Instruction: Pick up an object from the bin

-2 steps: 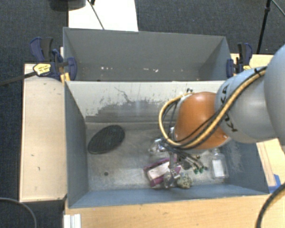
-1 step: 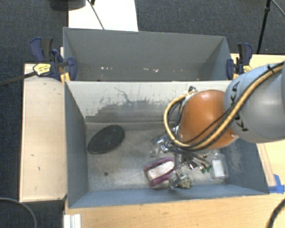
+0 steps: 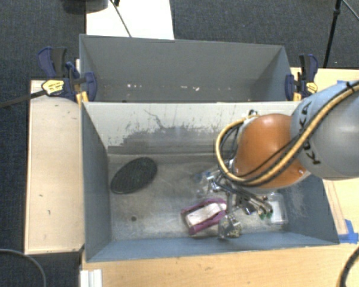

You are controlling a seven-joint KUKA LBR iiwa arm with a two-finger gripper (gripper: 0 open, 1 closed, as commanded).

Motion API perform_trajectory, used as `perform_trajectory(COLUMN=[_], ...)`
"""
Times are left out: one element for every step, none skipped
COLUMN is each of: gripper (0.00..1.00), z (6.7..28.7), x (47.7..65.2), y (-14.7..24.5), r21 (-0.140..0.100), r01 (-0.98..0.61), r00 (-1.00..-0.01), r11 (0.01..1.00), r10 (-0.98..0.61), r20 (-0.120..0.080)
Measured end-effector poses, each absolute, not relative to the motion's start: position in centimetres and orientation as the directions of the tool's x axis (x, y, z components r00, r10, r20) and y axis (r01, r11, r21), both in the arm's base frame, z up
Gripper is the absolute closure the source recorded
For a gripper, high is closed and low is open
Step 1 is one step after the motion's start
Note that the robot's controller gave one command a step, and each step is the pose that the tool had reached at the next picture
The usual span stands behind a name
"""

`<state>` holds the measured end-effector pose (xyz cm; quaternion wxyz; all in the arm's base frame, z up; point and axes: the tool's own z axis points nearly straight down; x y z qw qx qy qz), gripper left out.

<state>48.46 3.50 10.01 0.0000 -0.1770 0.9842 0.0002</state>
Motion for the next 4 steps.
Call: perform_trajectory(gripper=[0.00, 0.00, 1.00, 1.00], z=[7.3, 7.4, 7.6, 12.7], x=[48.9, 49.1, 49.3, 49.5], y=[4.1, 4.1, 4.2, 4.2], r21=[-0.003, -0.002, -0.003, -0.002], r01=[-0.375, -0.374, -0.375, -0.372], r00=[-0.927, -0.927, -0.927, -0.928], r11=[0.927, 0.927, 0.927, 0.928], r10=[-0.375, -0.374, -0.375, -0.372], r20=[-0.013, -0.007, -0.014, -0.007])
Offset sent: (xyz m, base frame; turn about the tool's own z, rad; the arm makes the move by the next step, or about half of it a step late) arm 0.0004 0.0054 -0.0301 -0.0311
